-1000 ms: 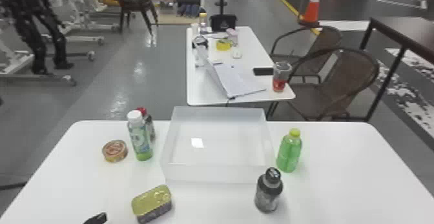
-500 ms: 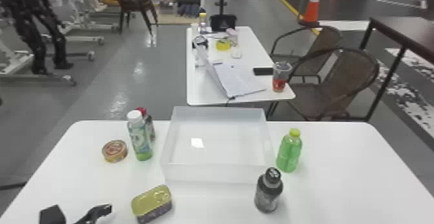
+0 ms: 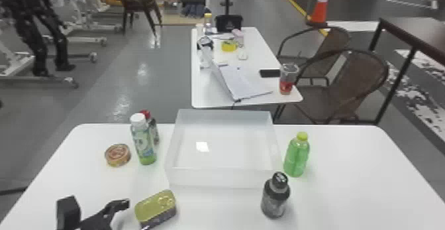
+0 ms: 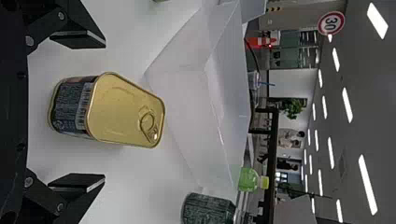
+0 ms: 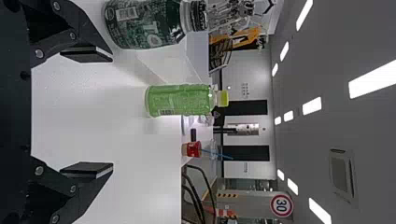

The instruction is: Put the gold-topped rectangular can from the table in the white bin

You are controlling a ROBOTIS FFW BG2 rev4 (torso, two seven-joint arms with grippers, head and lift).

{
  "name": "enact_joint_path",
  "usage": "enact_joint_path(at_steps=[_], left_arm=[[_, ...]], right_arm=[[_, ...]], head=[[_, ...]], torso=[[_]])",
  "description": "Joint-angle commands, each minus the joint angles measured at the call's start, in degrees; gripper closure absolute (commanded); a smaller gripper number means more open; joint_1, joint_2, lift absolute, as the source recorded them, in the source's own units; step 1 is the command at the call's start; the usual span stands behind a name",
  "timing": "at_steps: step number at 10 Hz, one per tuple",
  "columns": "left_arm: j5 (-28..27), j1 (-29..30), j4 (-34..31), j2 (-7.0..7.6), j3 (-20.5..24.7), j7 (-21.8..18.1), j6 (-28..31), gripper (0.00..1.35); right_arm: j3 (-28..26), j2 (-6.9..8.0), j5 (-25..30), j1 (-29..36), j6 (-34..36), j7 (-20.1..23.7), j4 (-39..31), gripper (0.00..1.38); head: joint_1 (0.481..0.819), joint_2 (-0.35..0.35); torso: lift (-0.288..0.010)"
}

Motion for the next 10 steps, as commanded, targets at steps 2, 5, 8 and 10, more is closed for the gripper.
enact_joint_path(at_steps=[2,5,8,10], left_arm=[[2.1,-3.21,2.79,0.76,-3.85,-1.51,0.93,0.26],[1.75,-5.67,7.1,1.03,-5.34,-2.65,-0.13,0.27],[0.17,-7.6,8.94,1.73,-5.78,-2.83,-1.18,0.31],[-1.24,-8.57,10.0,1.82,-5.52,-2.83,-2.06,0.75]], right_arm=[[-0.09,0.05,0.0,-0.47,-0.03,0.18,0.32,0.43],[-0.01,0.05,0.0,-1.61,0.06,1.23,1.03,0.43],[-0.09,0.05,-0.61,-1.61,-0.03,1.41,1.47,0.43],[-0.09,0.05,-0.7,-1.87,-0.03,1.58,1.64,0.43]], head=[[0.549,0.0],[0.549,0.0],[0.549,0.0],[0.549,0.0]], torso=[[-0.1],[-0.1],[-0.1],[-0.1]])
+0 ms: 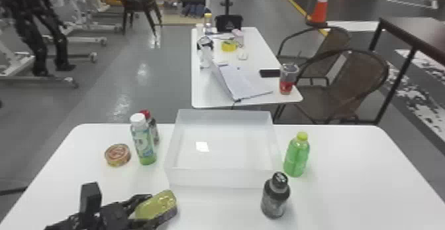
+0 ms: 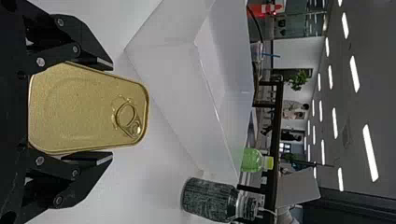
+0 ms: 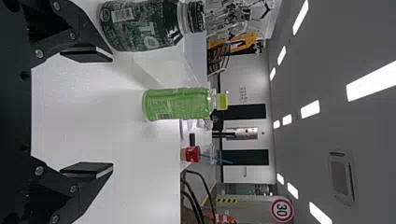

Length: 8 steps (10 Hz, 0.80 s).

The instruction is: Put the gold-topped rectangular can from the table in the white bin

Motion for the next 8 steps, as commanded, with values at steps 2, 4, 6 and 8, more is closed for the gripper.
enact_joint_path(at_steps=[2,4,6,8], left_arm=[[-1.09,-0.97,1.84,0.26,-0.07,-0.87,0.76,0.82],[-1.79,-1.32,2.11,0.44,-0.07,-1.31,0.58,1.05],[-3.11,-0.97,0.7,0.0,0.2,-1.31,2.52,1.06],[-7.95,2.81,-11.34,-2.64,4.59,-1.31,8.32,1.12]], right_arm=[[0.0,0.05,0.08,-0.16,0.06,0.16,0.14,0.43],[0.0,0.05,0.08,-0.33,-0.03,0.43,0.23,0.43],[-0.09,0.05,0.0,-0.33,0.06,0.51,0.23,0.43],[-0.09,0.05,-0.09,-0.42,-0.03,0.6,0.4,0.43]], head=[[0.549,0.0],[0.549,0.0],[0.549,0.0],[0.549,0.0]], torso=[[-0.1],[-0.1],[-0.1],[-0.1]])
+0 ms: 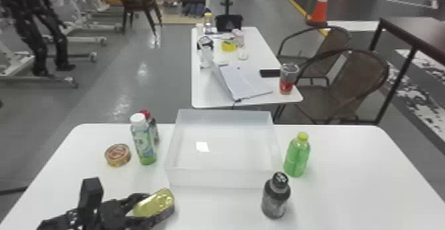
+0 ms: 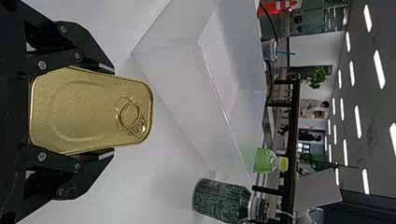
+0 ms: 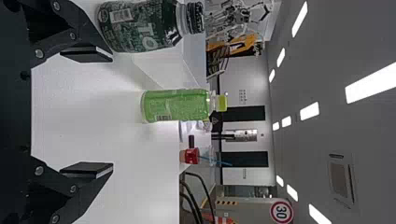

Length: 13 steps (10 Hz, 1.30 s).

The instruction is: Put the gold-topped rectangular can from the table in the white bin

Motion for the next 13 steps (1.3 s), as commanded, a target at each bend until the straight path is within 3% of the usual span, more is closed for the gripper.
enact_joint_path(at_steps=[1,3,7,10,12,13], left_arm=[[-1.47,2.43,-8.71,-2.58,3.36,0.54,4.08,1.12],[-3.32,2.43,-17.23,-4.25,3.54,1.33,9.53,1.12],[-0.77,-4.86,-20.84,-2.4,-3.58,1.59,16.21,1.12],[-1.12,-13.39,-9.5,0.41,-10.79,-0.52,13.22,1.12],[-3.4,-17.96,-1.41,0.32,-13.08,-0.96,8.39,1.12],[-4.9,-20.42,2.28,-0.64,-13.43,-0.87,6.19,1.12]], right_arm=[[0.0,0.05,-0.14,0.0,-0.03,0.0,0.11,0.43],[0.0,0.05,-0.14,0.0,0.06,0.0,0.11,0.43],[0.0,0.05,-0.22,-0.44,-0.03,0.0,0.38,0.43],[0.09,0.05,-0.22,-1.67,-0.03,0.43,1.26,0.43],[0.09,0.05,-0.22,-1.85,-0.03,0.43,1.52,0.43],[0.09,0.05,-0.14,-2.02,-0.03,0.43,1.7,0.43]], head=[[0.549,0.0],[0.549,0.0],[0.549,0.0],[0.549,0.0],[0.549,0.0],[0.549,0.0]], torso=[[-0.1],[-0.1],[-0.1],[-0.1],[-0.1],[-0.1]])
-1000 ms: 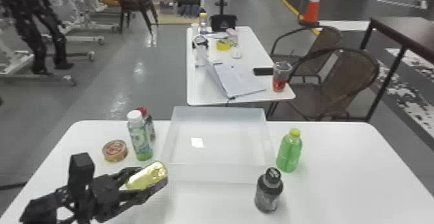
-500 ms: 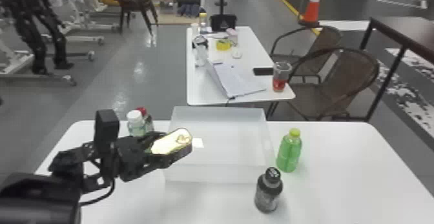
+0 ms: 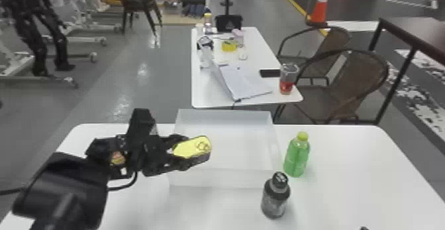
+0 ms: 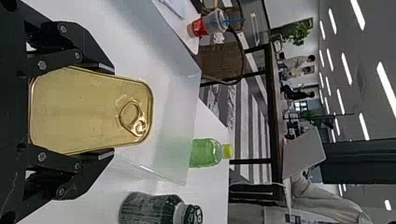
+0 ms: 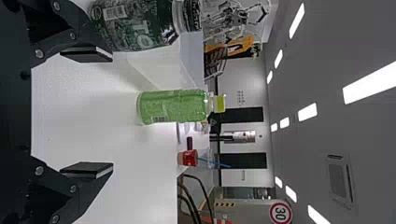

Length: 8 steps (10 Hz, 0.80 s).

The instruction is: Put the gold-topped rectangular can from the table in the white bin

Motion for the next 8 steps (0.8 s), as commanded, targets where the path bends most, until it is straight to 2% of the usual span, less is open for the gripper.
enact_joint_path(at_steps=[1,3,5,6,7,8], left_arm=[[-2.66,-4.23,6.38,-1.59,-0.52,0.19,-3.25,1.12],[-3.81,-8.71,14.02,-2.64,-1.75,1.33,-6.86,1.12],[-4.51,-10.21,17.54,-2.73,-1.84,1.86,-7.12,1.1],[-4.42,-10.3,18.42,-2.64,-1.66,2.21,-7.12,0.83],[-4.42,-10.12,18.42,-2.56,-1.66,2.39,-7.3,0.39],[-4.51,-10.12,18.42,-2.56,-1.66,2.48,-7.56,0.1]], right_arm=[[0.0,0.05,0.02,-0.35,-0.01,0.0,0.28,0.43],[0.0,0.05,0.11,-1.32,-0.01,0.79,0.9,0.43],[0.0,0.05,0.11,-1.58,-0.01,0.88,0.99,0.43],[0.0,0.05,0.11,-1.58,-0.01,0.88,1.07,0.43],[0.0,0.05,0.11,-1.58,-0.01,0.88,1.16,0.43],[0.0,0.05,0.11,-1.58,-0.01,0.88,1.16,0.43]], head=[[0.549,0.0],[0.549,0.0],[0.549,0.0],[0.549,0.0],[0.549,0.0],[0.549,0.0]], torso=[[-0.1],[-0.1],[-0.1],[-0.1],[-0.1],[-0.1]])
